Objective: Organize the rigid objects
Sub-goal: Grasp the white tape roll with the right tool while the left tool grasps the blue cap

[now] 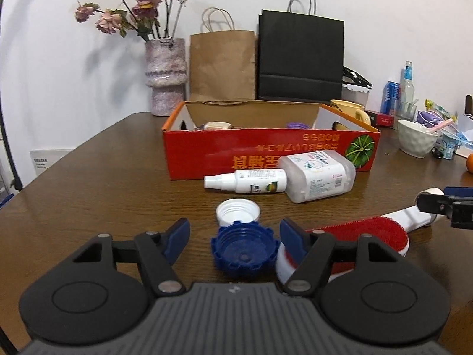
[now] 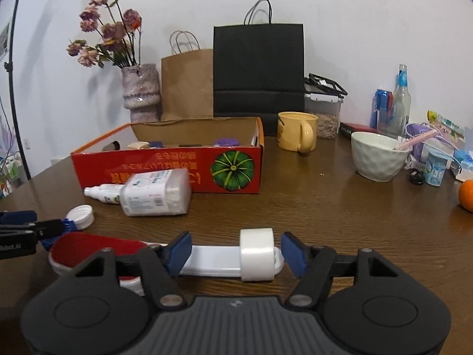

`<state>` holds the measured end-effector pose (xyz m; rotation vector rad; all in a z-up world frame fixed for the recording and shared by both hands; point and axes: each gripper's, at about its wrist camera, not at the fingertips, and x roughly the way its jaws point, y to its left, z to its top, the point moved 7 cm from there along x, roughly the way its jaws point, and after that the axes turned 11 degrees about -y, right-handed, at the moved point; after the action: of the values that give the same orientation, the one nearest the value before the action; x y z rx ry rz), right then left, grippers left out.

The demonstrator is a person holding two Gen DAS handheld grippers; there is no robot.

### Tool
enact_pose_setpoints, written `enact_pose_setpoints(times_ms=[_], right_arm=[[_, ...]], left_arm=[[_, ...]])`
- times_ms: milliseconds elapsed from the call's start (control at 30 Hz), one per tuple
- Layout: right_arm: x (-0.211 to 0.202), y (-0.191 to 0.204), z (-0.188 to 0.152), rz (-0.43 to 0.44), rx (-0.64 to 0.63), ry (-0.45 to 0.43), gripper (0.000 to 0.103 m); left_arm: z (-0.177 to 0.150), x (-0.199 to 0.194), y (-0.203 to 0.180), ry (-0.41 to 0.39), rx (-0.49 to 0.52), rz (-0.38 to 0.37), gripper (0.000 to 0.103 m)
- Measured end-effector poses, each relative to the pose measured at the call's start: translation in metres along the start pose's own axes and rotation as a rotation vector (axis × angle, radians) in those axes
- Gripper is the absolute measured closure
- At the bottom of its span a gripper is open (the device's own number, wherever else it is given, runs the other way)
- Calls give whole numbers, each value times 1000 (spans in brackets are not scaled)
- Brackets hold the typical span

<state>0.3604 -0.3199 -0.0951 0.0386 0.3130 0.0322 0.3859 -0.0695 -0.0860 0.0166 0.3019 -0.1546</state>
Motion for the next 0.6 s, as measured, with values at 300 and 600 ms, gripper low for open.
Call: enact_pose_setpoints(times_ms=[300, 600], right_arm=[[12, -7, -4, 0, 3, 28, 49], [17, -21, -4, -6, 22, 22, 91]], left_arm=[[-3, 22, -1, 94, -9, 28, 37], [-11, 23, 0, 134, 23, 57, 48]])
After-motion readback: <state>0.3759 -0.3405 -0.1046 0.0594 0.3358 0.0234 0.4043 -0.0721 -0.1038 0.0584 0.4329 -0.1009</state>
